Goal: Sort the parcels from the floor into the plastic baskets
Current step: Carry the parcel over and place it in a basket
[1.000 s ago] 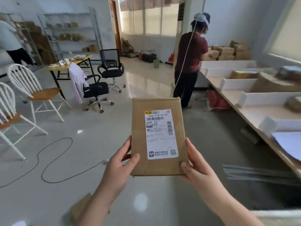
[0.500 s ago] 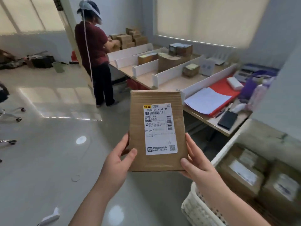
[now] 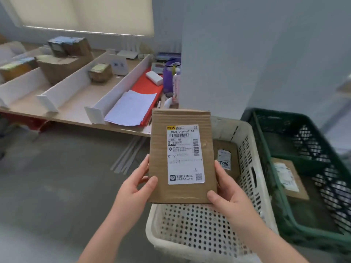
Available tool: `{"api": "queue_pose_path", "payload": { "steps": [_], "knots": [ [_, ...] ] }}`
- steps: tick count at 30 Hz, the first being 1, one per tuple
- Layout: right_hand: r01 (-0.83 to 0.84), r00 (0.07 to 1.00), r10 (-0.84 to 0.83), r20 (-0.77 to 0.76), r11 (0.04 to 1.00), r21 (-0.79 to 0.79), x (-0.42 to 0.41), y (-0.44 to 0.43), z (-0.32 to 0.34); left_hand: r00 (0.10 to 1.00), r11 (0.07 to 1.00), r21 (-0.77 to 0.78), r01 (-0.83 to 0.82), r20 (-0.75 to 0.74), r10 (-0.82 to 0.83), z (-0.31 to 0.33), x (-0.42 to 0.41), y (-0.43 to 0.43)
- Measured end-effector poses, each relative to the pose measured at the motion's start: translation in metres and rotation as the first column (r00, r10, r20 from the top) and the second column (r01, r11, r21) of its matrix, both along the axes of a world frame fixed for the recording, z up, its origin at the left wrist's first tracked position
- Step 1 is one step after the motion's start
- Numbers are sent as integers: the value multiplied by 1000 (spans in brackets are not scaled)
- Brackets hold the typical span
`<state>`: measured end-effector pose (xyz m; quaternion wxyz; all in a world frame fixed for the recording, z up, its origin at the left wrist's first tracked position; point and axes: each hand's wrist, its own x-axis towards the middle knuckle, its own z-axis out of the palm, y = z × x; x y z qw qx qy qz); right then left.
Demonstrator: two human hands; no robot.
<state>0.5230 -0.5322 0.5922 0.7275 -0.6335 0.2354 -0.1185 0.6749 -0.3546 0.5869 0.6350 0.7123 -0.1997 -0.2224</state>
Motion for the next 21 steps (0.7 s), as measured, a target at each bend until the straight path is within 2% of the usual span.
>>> {"api": "queue_pose_path", "payload": {
  "steps": [9,15,18,21],
  "knots": [
    [130,965,-120,-235,991,27,-6,-111,-56,976,981,113,154,-174,-133,-65,13,-128],
    [343,844,-305,-441,939,8,-1,-130,-126,921,936,234,262,-350,-170,-140,3,-178],
    [419,762,-412,-500,902,-105,3,-128,-159,887,914,254,317,-420,-191,-177,-6,-199],
    [296,658,-435,-615,900,-320,3,-125,-189,860,893,278,354,-471,-194,-213,-12,-211]
  ]
}}
